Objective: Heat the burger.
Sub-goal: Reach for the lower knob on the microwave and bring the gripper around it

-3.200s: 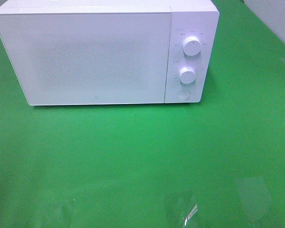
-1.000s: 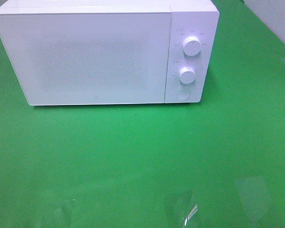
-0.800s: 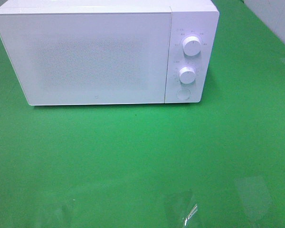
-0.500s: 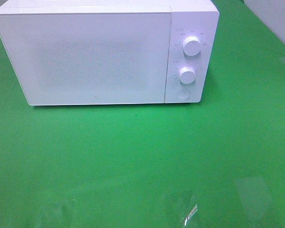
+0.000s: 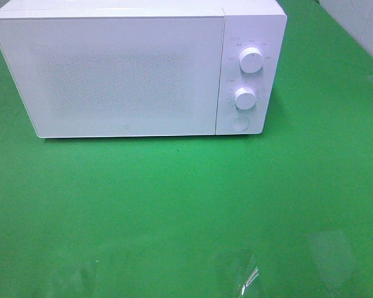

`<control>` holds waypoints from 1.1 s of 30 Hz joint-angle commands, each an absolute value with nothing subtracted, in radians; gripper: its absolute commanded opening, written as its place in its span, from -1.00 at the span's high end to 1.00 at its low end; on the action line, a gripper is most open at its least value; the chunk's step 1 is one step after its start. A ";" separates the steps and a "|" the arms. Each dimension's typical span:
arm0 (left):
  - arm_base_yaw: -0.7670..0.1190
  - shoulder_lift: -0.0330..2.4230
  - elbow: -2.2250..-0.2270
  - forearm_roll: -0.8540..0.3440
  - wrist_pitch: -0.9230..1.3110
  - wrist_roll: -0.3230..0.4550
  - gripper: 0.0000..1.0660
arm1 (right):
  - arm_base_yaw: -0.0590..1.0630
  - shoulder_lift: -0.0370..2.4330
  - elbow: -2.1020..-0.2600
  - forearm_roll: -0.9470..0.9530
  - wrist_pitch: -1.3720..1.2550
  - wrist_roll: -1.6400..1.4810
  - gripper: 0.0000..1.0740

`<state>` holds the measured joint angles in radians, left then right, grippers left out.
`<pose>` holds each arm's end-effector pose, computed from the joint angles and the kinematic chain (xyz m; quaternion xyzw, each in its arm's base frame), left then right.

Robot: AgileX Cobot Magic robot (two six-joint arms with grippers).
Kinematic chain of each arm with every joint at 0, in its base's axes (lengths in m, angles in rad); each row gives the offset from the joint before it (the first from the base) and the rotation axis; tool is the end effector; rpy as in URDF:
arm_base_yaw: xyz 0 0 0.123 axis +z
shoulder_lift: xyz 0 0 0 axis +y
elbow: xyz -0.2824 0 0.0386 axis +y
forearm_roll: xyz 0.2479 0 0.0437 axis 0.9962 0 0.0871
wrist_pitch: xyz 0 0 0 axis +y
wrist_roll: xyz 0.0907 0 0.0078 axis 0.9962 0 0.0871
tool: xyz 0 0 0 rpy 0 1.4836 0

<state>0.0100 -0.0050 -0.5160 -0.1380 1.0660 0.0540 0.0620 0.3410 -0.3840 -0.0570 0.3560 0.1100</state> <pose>-0.0081 -0.0111 0.2818 0.0222 0.8468 -0.0520 0.5289 0.0812 0.0032 0.2877 0.0041 0.7821 0.0292 0.6225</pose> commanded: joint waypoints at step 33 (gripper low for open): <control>0.013 -0.021 -0.517 -0.141 1.071 0.049 -0.89 | 0.147 1.193 -0.323 0.160 -0.758 -0.159 -0.41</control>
<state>0.0100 -0.0050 -0.5160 -0.1380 1.0660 0.0540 0.1400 1.1900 -0.3250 0.1330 -0.7240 -0.1230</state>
